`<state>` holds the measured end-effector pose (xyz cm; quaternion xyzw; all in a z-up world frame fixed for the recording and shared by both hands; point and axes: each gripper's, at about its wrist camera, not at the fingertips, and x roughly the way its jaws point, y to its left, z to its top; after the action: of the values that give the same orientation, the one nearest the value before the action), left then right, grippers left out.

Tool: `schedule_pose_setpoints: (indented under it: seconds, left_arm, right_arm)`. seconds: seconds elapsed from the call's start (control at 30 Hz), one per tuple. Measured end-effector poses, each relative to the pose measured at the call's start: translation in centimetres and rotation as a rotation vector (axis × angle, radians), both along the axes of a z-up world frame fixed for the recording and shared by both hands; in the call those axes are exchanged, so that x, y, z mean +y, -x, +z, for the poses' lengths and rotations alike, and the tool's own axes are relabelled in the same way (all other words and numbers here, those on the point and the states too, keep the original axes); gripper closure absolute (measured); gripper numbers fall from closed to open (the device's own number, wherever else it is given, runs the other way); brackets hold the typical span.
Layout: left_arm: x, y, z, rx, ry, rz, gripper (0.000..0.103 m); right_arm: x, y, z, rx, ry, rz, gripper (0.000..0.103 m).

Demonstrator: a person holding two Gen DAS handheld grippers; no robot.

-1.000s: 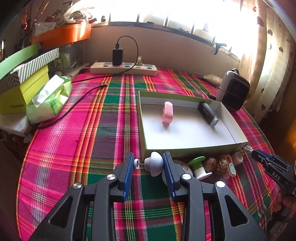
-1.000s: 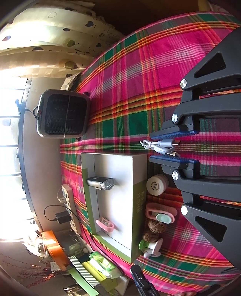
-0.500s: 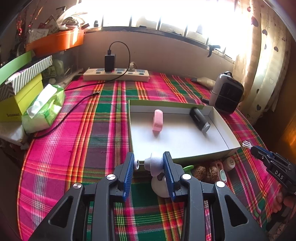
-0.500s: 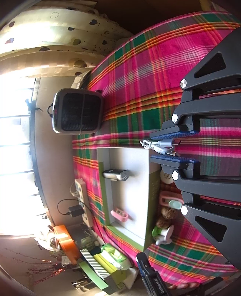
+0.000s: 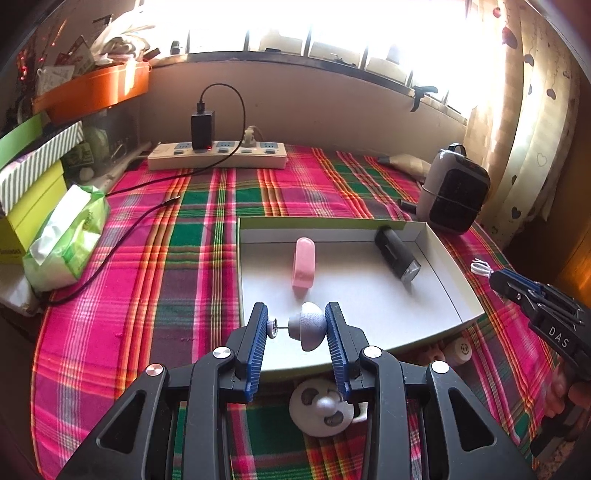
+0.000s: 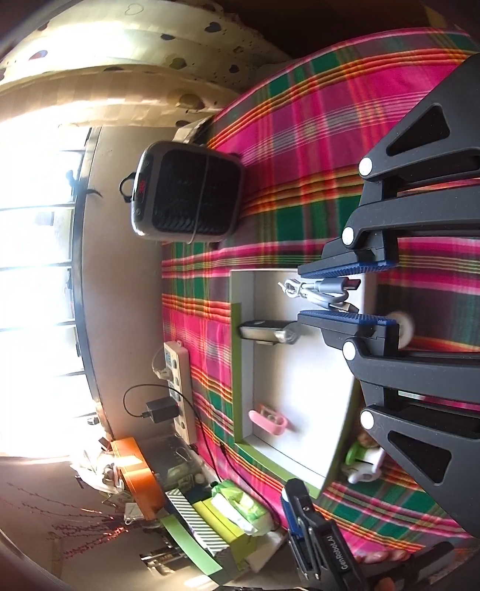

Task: Organize objects
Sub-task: 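Carry the white knob with the left tool while the right tool carries the cable into the box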

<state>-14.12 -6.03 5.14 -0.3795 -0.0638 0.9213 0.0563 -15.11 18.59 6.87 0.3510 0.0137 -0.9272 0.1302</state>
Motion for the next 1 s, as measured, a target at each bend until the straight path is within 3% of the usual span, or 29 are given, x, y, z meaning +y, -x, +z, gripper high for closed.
schedule_pose_setpoints:
  seconds: [0.53,1.0]
  left_arm:
    - [0.5,3.5,-1.8,-0.042,0.017,-0.011,0.073]
    - [0.5,4.9,-2.7,-0.061,0.037,-0.017,0.073]
  right_arm:
    - [-1.6,6.3,-1.9,-0.068,-0.019,0.020,0.084]
    - [-2.6,9.0,-3.7,-0.123,-0.046,0.035,0.084]
